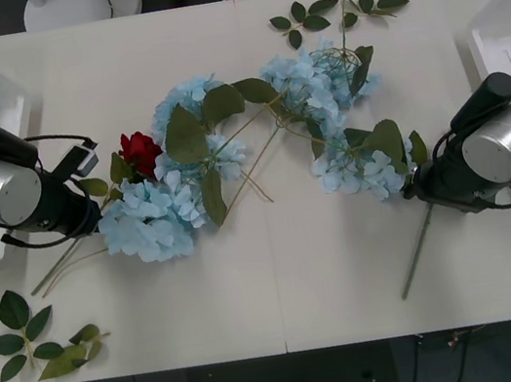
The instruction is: Place the red flowers into the right box and the blue flowers into the left box. If a person shows an open palm, hand one flower to the person first, then continue sorting.
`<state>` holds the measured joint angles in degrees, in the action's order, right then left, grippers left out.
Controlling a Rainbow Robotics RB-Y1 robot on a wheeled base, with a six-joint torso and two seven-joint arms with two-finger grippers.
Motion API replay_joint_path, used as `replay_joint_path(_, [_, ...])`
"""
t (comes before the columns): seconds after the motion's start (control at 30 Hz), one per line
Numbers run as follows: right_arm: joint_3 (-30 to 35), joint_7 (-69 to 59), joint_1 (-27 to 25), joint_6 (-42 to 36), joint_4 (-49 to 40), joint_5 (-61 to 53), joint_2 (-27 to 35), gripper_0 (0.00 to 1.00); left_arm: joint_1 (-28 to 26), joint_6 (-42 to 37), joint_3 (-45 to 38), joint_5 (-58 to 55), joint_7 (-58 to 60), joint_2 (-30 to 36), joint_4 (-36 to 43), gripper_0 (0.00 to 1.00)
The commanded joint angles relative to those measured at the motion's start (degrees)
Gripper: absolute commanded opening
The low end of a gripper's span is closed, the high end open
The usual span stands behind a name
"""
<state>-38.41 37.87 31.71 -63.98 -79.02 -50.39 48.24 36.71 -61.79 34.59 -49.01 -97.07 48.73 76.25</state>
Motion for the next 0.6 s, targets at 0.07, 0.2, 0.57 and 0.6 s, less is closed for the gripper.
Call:
replay_joint_path(0.07, [-0.61,5.99,-0.07,2.98,5.45,-3.04,-2.28,1.00,4.25,3.34,0.39,-2.32,-7.61,-3.82,-6.99,1.00])
replay_joint_path(0.2, [-0.70,6.69,-0.15,4.30,7.47,-3.13,-3.07,1.00,6.45,3.87,3.38,-3.20,-8.58,-5.14,-10.59,1.00])
replay_joint_path(0.57, [-3.25,7.13,-0.07,9.31,9.58,-2.52,-3.59,0.39,7.85,7.56,8.83,-9.79,-9.89,-6.37,-16.57,0.70])
replay_joint_path(0.6, [-3.25,7.22,-0.15,9.40,9.67,-2.52,-3.68,0.33,7.85,7.56,8.83,-9.88,-10.07,-6.45,-16.57,0.63])
